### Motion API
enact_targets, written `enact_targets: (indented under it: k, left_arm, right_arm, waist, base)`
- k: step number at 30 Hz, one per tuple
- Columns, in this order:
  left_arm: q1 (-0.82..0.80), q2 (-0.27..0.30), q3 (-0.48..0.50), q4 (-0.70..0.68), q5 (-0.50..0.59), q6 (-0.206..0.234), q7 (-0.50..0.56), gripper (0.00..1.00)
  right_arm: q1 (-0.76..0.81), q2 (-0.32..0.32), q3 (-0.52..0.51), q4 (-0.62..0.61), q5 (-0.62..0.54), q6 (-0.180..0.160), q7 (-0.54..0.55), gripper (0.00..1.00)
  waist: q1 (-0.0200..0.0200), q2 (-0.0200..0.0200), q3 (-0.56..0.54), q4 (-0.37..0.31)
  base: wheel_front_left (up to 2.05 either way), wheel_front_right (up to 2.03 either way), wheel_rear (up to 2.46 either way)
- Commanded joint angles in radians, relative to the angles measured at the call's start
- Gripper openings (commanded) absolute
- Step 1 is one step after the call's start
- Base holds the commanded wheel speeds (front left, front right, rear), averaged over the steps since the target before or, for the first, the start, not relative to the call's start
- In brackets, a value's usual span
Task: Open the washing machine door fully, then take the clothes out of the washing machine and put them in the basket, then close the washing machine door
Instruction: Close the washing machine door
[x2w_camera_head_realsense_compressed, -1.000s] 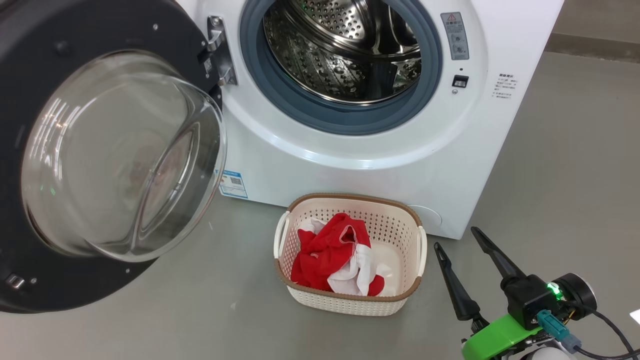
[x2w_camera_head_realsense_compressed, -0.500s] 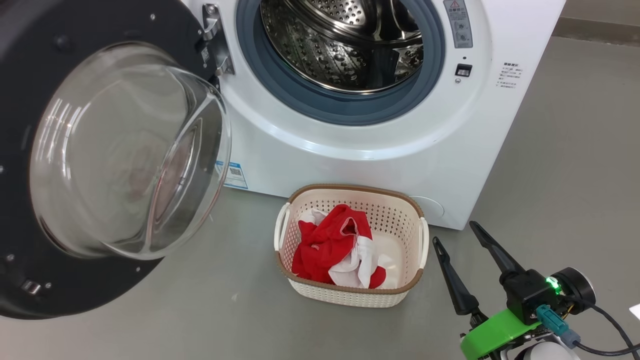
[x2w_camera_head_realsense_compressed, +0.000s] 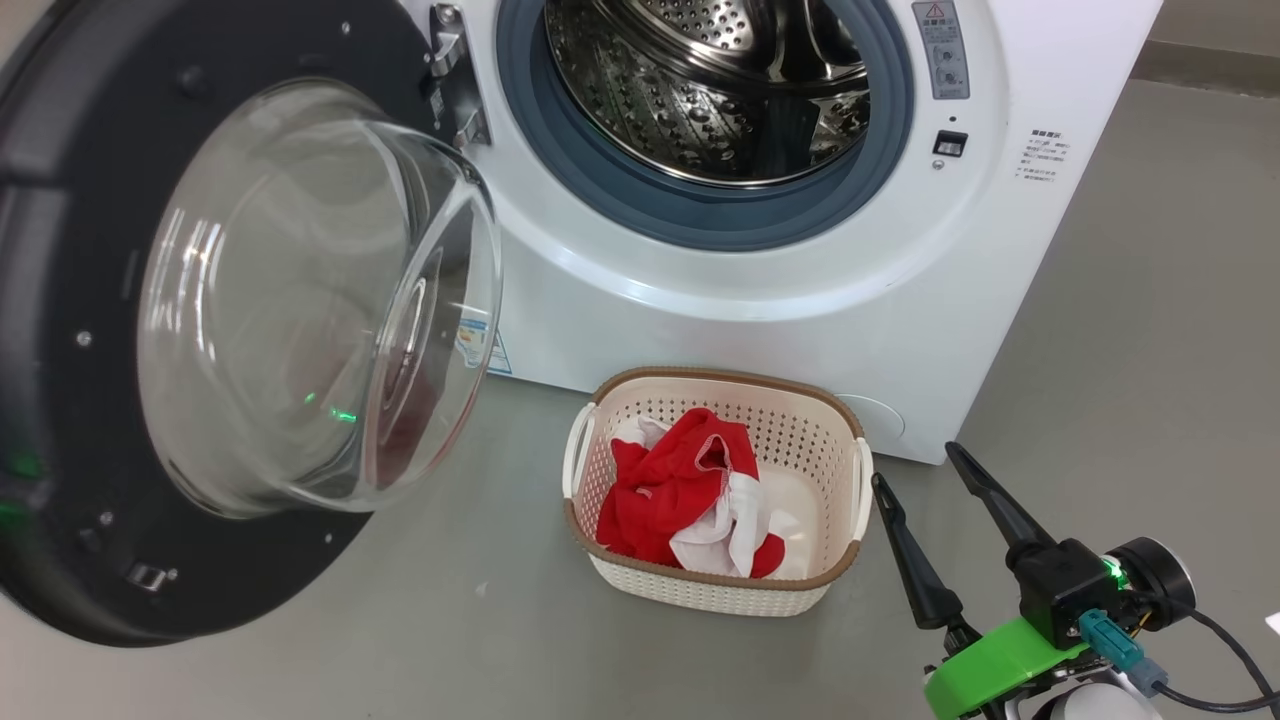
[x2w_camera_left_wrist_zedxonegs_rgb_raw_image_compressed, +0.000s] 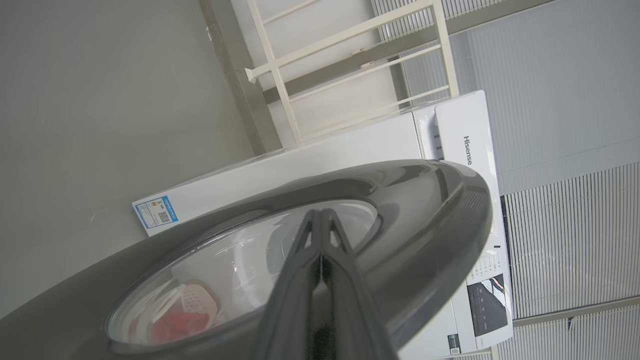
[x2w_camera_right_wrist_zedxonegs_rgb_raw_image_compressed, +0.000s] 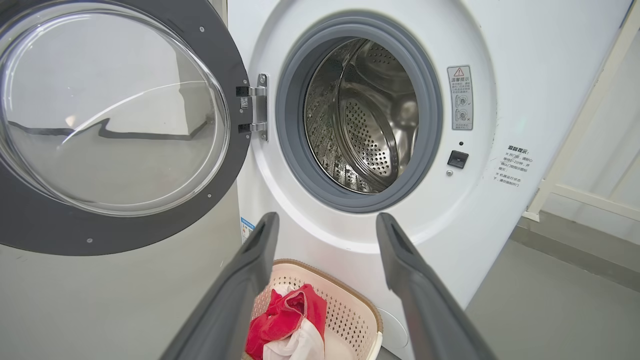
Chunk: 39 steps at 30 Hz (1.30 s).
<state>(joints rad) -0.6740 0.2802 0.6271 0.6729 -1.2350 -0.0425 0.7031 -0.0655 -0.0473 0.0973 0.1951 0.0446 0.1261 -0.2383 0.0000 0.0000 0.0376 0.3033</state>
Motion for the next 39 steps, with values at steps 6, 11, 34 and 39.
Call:
enact_targets:
  k: [6,11,34,39]
  left_arm:
    - [0.069,-0.04,0.004,-0.173,-0.034,0.034,0.054,0.0]
    - [0.121,-0.078,0.007,-0.291,-0.035,0.055,0.057,0.0]
    - [0.343,-0.227,-0.061,-0.66,-0.133,0.125,0.076,0.0]
    - [0.381,-0.229,-0.1,-0.689,-0.173,0.132,0.048,0.0]
  right_arm:
    - [-0.047,-0.003,0.027,-0.014,0.016,0.005,-0.016,1.0]
    - [-0.053,-0.003,0.028,-0.008,0.025,0.005,-0.019,1.0]
    - [-0.047,-0.003,0.024,0.001,0.06,0.005,-0.023,1.0]
    - [-0.04,-0.003,0.023,-0.001,0.067,0.005,-0.023,1.0]
  waist:
    - [0.0,0.0,0.007,0.004]
    - [0.0,0.0,0.012,-0.005]
    - [0.0,0.0,-0.001,-0.056]
    - [0.0,0.0,-0.004,-0.07]
  base:
    - [0.0,0.0,0.0]
    - [0.0,0.0,0.0]
    - [0.0,0.0,0.0]
    - [0.0,0.0,0.0]
